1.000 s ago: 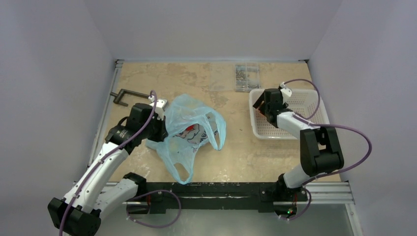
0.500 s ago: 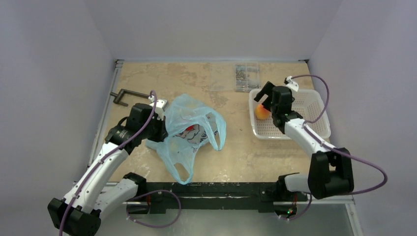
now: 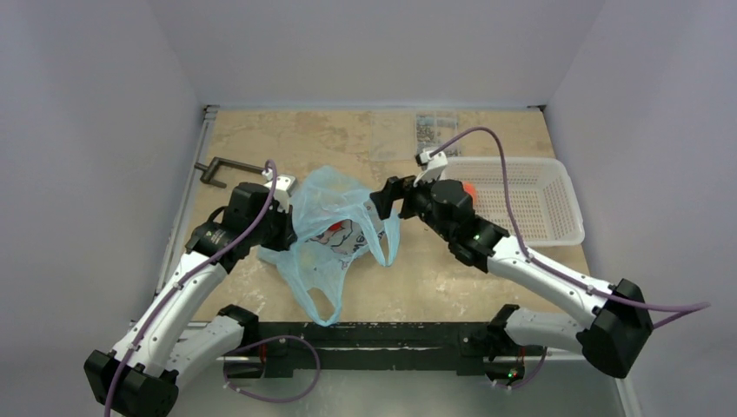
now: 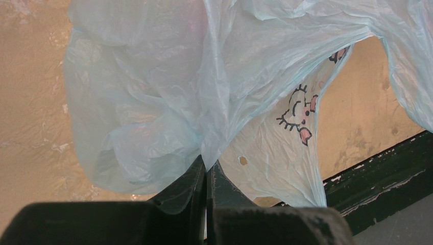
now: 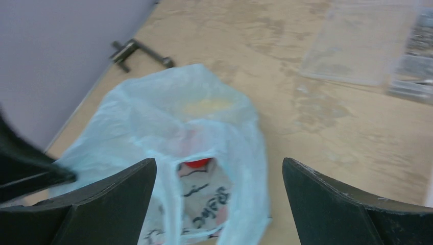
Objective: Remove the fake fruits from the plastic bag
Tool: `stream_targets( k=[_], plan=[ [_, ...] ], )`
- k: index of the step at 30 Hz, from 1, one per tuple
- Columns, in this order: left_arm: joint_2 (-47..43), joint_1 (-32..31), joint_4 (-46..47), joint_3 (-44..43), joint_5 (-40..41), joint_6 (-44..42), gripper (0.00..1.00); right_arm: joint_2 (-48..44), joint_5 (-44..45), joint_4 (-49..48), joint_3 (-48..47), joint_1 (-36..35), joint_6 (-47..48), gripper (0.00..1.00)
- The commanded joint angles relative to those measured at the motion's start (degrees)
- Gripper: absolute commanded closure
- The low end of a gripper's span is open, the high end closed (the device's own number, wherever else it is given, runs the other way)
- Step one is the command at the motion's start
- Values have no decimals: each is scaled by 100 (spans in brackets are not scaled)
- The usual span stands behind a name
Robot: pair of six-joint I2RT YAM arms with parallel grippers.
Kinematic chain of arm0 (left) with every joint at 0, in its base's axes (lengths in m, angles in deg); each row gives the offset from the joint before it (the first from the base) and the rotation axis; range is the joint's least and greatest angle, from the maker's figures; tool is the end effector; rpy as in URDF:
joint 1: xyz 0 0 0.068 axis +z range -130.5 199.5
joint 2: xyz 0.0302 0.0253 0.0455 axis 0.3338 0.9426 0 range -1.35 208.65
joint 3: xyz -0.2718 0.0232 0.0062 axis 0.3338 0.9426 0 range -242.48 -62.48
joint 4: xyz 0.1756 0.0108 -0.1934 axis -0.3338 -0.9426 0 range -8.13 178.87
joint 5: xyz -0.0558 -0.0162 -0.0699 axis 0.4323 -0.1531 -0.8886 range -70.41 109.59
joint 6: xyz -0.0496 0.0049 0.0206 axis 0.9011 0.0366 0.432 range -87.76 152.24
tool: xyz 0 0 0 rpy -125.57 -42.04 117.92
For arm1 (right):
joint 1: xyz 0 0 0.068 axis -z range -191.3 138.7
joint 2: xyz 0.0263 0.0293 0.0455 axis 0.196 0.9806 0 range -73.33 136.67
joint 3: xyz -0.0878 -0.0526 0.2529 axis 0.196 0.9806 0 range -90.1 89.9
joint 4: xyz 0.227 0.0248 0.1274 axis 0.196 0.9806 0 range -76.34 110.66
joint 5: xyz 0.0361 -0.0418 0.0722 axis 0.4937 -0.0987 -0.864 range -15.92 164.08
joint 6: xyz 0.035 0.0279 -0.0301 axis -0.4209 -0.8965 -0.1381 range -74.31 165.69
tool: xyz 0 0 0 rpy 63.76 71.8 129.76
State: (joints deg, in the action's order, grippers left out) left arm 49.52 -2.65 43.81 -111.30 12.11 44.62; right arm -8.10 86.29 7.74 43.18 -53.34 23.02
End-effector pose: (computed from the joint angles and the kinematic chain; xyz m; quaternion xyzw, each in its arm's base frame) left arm 0.1601 -0.0702 0.2894 0.1028 0.9234 -0.1663 0.3303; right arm 0.2033 0.1731 0.3085 -0.0649 0.7761 0.2626 0.5696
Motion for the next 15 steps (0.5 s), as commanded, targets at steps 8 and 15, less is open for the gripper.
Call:
stream_targets(
  k=[8, 15],
  plan=[
    [-50, 5, 56, -67, 9, -78, 100, 836, -966, -1408, -197, -2160, 169, 25],
    [-85, 3, 53, -68, 44, -68, 100, 1766, -807, -1830, -49, -2596, 262, 38]
  ],
)
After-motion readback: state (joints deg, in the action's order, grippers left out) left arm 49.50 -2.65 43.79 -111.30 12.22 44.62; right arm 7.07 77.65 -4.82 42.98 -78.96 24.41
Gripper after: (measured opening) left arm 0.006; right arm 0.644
